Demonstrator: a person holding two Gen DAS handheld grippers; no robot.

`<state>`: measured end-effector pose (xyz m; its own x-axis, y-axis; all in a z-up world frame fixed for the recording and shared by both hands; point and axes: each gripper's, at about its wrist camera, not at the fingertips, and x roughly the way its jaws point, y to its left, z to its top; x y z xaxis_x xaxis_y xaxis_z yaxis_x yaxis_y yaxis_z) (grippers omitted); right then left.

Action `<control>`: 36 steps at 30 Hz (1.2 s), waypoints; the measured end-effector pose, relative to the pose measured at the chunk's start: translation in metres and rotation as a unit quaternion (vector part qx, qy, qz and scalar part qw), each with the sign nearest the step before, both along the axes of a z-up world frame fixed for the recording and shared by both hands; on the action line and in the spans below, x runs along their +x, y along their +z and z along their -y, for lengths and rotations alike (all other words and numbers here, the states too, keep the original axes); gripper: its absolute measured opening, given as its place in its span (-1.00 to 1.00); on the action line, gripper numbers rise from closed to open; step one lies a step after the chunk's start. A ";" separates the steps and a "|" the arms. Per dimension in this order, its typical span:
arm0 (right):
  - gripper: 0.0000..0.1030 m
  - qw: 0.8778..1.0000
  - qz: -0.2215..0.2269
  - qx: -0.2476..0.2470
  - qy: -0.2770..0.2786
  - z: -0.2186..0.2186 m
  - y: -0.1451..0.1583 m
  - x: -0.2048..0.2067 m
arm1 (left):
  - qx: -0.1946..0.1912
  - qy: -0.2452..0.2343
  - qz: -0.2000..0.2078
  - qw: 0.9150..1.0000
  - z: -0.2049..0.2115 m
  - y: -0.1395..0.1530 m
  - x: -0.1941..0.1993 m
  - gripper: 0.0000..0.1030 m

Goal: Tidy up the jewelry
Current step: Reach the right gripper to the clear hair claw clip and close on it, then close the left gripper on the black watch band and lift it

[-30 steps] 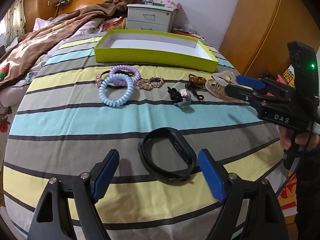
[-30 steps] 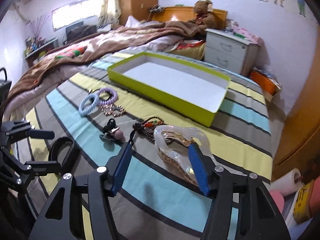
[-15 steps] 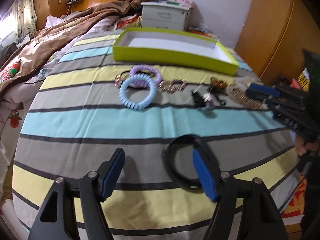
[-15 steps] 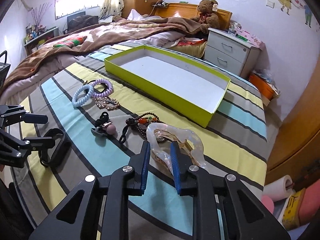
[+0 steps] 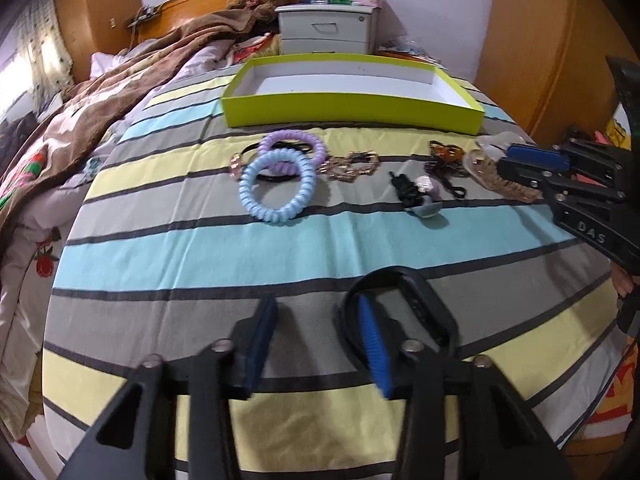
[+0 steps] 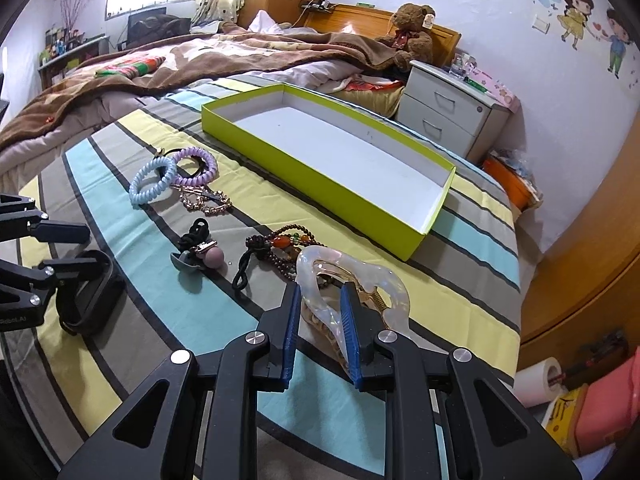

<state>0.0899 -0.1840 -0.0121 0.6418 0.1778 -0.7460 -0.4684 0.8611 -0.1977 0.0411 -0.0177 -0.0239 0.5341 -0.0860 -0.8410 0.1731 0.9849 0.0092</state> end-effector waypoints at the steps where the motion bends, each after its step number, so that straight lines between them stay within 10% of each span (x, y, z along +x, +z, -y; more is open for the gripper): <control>1: -0.61 1.000 0.001 0.000 -0.001 0.000 0.000 0.000 | 0.001 -0.006 0.002 1.000 0.003 0.000 -0.001 -0.46; 7: -0.79 1.000 0.009 0.002 -0.014 0.001 0.004 0.000 | -0.007 -0.023 0.005 1.000 0.009 0.001 0.000 -0.75; 36: -0.82 0.992 0.030 0.107 -0.053 0.021 0.044 -0.009 | -0.080 -0.025 0.046 0.995 0.000 0.036 0.023 -0.77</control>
